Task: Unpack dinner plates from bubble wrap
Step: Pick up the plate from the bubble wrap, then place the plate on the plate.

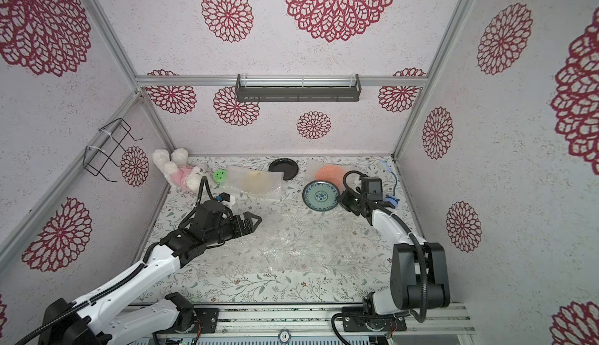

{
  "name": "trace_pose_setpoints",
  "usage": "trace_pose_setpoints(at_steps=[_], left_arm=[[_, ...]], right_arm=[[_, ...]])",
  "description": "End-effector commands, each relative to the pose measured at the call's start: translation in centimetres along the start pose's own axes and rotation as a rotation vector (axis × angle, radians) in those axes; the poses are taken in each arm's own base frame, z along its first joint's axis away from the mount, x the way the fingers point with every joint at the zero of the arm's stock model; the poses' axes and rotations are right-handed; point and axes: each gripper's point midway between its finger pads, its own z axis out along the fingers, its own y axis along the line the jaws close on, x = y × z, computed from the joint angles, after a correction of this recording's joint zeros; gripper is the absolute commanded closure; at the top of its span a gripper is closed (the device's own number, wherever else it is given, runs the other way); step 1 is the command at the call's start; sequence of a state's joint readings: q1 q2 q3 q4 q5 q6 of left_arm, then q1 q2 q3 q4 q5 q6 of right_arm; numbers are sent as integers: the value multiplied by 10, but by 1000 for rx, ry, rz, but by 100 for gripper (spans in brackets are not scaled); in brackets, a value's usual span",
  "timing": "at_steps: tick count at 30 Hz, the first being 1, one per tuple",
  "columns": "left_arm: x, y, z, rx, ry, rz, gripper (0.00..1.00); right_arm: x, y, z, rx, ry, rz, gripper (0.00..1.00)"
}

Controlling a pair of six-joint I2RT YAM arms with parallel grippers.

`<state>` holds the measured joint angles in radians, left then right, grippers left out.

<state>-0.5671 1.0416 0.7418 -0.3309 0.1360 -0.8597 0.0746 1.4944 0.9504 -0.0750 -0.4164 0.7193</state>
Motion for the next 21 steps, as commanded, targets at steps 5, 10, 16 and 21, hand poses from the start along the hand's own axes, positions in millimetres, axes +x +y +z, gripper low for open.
trace_pose_setpoints(at_steps=[5, 10, 16, 21], left_arm=[[-13, 2, -10, -28, -83, 33, 3], [-13, 0, -5, -21, -70, 26, 3], [-11, 0, 0, -16, -58, 18, 3], [-10, 2, 1, -19, -54, 14, 3]], right_arm=[[-76, 47, 53, -44, -132, 82, 100], [-90, 64, 108, -28, -106, 92, 100], [-94, 88, 162, -53, -91, 72, 100], [-84, 105, 207, -62, -54, 52, 100]])
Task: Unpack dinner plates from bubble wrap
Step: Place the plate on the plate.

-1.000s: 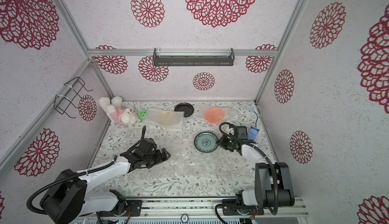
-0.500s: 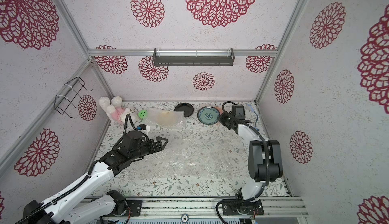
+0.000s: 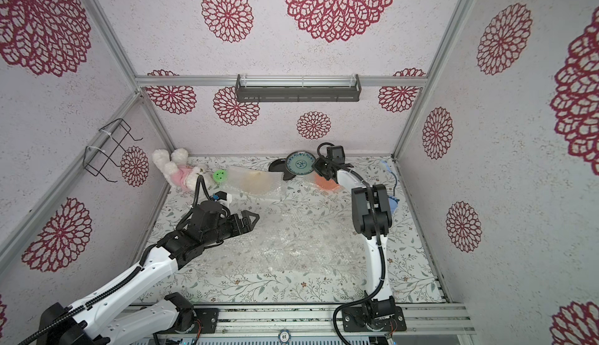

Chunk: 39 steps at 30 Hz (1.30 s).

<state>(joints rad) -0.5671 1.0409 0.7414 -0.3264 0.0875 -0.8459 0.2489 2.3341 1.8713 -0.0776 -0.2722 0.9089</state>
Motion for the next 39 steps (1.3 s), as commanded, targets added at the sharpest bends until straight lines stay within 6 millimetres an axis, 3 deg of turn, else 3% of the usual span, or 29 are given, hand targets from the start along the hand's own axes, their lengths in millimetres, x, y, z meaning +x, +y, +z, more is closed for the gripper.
trace_pose_setpoints(at_steps=[1, 6, 13, 19, 39], left_arm=[[-3, -3, 2, 8, -17, -2, 3], [-4, -3, -1, 12, -25, -10, 3], [-1, 1, 0, 6, -22, -19, 3], [-2, 0, -1, 8, -29, -22, 3], [2, 15, -5, -34, -50, -42, 3]], right_arm=[[-2, 33, 11, -38, -15, -11, 100], [3, 43, 40, -48, -2, -16, 100], [15, 58, 61, -53, 21, -80, 100], [26, 44, 71, -21, 45, -87, 100], [38, 34, 77, 2, 77, -113, 98]])
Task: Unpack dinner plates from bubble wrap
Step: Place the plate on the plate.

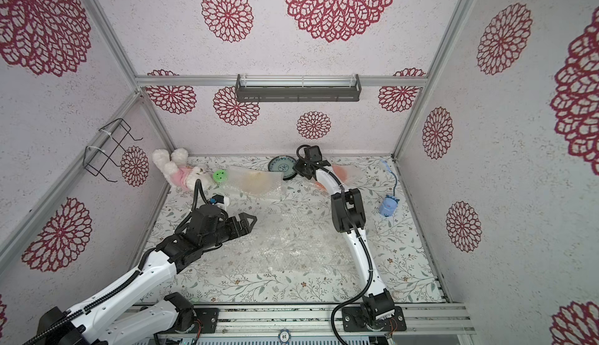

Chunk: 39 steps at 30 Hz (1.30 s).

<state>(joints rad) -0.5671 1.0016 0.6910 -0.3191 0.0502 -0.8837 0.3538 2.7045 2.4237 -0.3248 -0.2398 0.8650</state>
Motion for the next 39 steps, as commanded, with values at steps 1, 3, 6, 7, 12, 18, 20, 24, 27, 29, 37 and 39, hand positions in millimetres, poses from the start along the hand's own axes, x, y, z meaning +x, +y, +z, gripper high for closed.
trace_pose_setpoints(at_steps=[1, 3, 6, 7, 12, 18, 20, 24, 27, 29, 37, 39], left_arm=[[-3, 2, -2, -5, -26, -5, 3], [-2, 3, -1, -8, -24, -7, 3], [-2, 3, 0, -10, -24, -7, 3], [-2, 3, 0, -12, -24, -7, 3], [-3, 7, 2, -28, -29, -12, 3], [-4, 9, 6, -29, -25, -23, 3], [-6, 9, 8, -25, -22, -32, 3], [-9, 10, 11, -21, -19, -50, 3], [-10, 12, 14, -23, -20, -59, 3], [-8, 14, 17, -27, -10, -63, 3], [-6, 22, 22, -42, 1, -91, 3], [-10, 25, 21, -44, -5, -107, 3]], right_arm=[[-6, 11, -4, -27, -11, -23, 97], [-4, 11, -3, -28, -5, -23, 95], [-3, 11, -4, -26, 0, -26, 90], [-2, 12, -4, -29, 3, -29, 89], [-2, 17, -10, -41, 6, -49, 75], [-3, 27, -19, -64, 7, -73, 61], [-4, 29, -22, -63, 5, -75, 60], [-6, 32, -31, -57, -2, -80, 59], [-8, 37, -37, -63, -11, -89, 58], [-9, 40, -41, -68, -13, -96, 58], [-12, 46, -50, -69, -14, -111, 57], [-15, 44, -55, -45, -23, -109, 56]])
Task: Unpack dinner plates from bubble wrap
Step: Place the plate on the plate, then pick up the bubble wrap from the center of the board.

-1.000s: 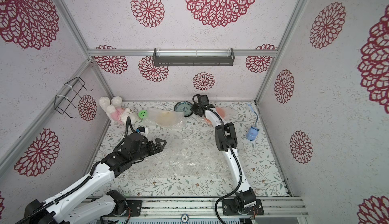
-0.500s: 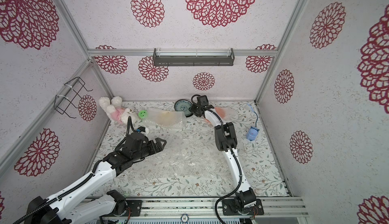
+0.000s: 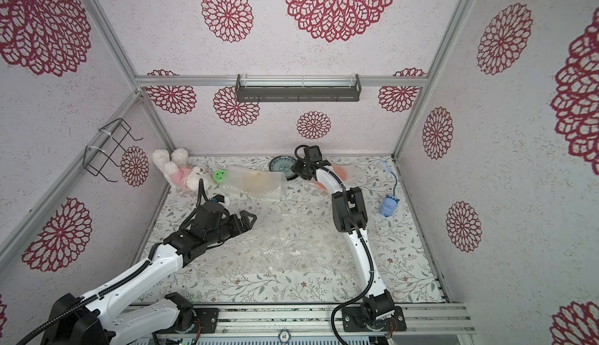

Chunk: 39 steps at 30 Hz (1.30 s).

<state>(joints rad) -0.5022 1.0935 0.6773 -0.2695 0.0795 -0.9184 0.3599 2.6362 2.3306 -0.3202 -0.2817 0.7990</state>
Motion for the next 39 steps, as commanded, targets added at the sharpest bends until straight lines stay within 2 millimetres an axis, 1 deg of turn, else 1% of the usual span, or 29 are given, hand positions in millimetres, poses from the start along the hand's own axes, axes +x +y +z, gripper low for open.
trace_pose_setpoints(at_steps=[1, 3, 6, 10, 12, 14, 15, 16, 18, 19, 20, 22, 23, 24, 26, 28, 31, 34, 36, 37, 38, 39], left_arm=[[-9, 2, -1, 13, -26, -36, 3], [-12, 4, -2, 14, -30, -45, 3], [-20, 6, -4, 8, -41, -62, 3], [-30, 8, -3, 3, -50, -88, 3], [-37, 13, 0, -27, -62, -124, 3], [-43, 13, 5, -9, -54, -175, 3], [-47, 11, 9, 16, -45, -204, 3], [-51, 10, 14, 29, -35, -231, 3], [-60, 15, 22, 4, -33, -264, 3], [-66, 15, 26, -2, -38, -276, 3], [-72, 15, 32, 0, -38, -286, 3], [-82, 13, 47, -2, -33, -317, 3], [-86, 11, 54, 5, -30, -335, 3], [-90, 10, 64, 11, -30, -359, 3], [-96, 15, 81, -11, -34, -425, 0], [-102, 24, 97, -47, -66, -500, 2], [-109, 35, 120, -74, -92, -573, 7], [-116, 40, 146, -77, -103, -597, 12], [-121, 40, 163, -70, -97, -604, 14], [-121, 43, 171, -79, -94, -607, 15], [-122, 45, 176, -88, -94, -610, 16], [-115, 57, 190, -124, -79, -625, 18]], right_arm=[[-29, 34, -46, -13, -72, -40, 55], [-30, 33, -50, -6, -70, -33, 54], [-31, 38, -56, -9, -72, -35, 53], [-38, 47, -71, -13, -87, -56, 51], [-38, 52, -80, -19, -83, -69, 49], [-37, 59, -90, -31, -75, -102, 46], [-34, 63, -97, -43, -63, -127, 41], [-32, 66, -106, -45, -60, -154, 34], [-27, 68, -124, -48, -65, -201, 21], [-21, 65, -132, -45, -65, -224, 15], [-18, 66, -142, -51, -73, -242, 11], [-9, 66, -171, -63, -92, -276, 1], [-6, 66, -184, -70, -104, -288, 1], [3, 63, -197, -79, -106, -298, 1], [18, 60, -221, -107, -106, -312, 1], [37, 47, -242, -95, -105, -321, 1], [58, 24, -270, -37, -121, -333, 1], [74, 5, -295, -34, -136, -312, 1], [83, -5, -305, -131, -112, -221, 1], [83, -17, -309, -148, -112, -149, 1], [83, -25, -314, -149, -122, -113, 1], [83, -34, -320, -141, -141, -105, 1]])
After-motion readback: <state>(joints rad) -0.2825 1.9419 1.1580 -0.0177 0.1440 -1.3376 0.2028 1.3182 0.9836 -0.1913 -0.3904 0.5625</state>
